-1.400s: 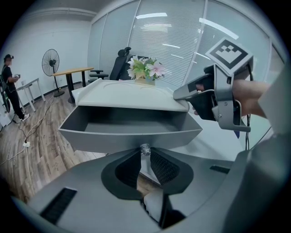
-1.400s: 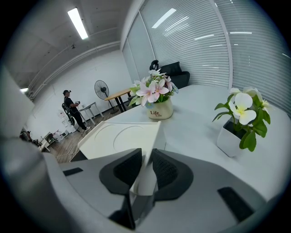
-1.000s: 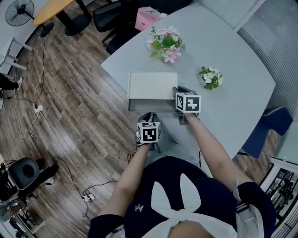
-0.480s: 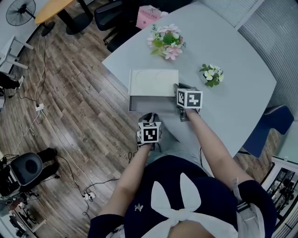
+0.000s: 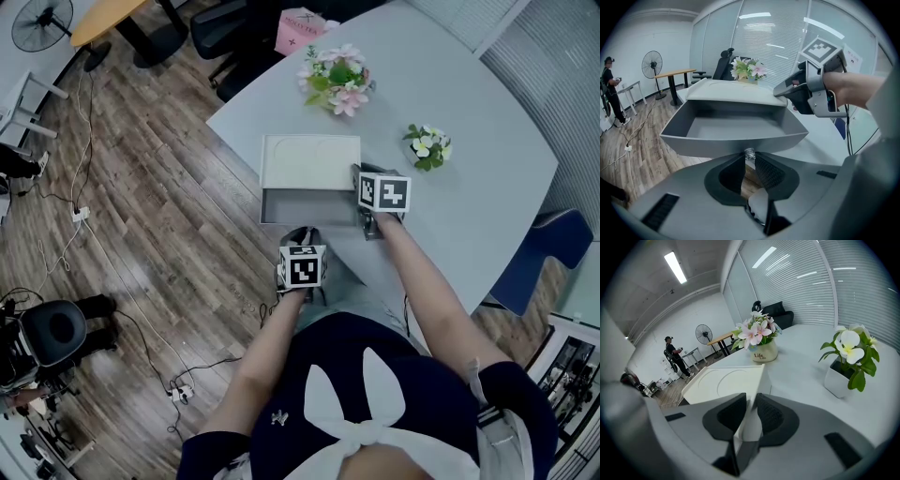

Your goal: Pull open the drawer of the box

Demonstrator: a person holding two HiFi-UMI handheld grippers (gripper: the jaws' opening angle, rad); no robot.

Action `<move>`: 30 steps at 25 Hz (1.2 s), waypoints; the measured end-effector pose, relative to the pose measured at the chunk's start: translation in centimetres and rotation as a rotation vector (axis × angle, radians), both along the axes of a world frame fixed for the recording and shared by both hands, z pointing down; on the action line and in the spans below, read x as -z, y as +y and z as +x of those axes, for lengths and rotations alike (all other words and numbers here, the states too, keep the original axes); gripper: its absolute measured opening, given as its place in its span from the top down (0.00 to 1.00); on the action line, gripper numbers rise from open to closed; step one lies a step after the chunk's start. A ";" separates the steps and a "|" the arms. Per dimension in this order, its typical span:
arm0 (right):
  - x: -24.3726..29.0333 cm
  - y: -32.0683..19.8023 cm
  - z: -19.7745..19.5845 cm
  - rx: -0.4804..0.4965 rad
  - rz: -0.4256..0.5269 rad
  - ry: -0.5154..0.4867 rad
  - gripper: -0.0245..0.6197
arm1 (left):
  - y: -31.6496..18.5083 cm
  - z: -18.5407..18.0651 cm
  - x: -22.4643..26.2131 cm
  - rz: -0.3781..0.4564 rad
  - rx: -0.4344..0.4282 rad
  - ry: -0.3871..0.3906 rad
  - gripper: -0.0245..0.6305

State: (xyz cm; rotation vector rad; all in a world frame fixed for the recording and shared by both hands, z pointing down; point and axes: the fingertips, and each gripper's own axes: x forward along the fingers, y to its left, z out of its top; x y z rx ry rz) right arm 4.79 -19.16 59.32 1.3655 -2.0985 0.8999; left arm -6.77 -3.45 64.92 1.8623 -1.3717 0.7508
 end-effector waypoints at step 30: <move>0.0 0.1 0.0 -0.003 0.010 -0.035 0.84 | 2.6 0.6 -0.2 -0.024 -0.034 -0.006 0.84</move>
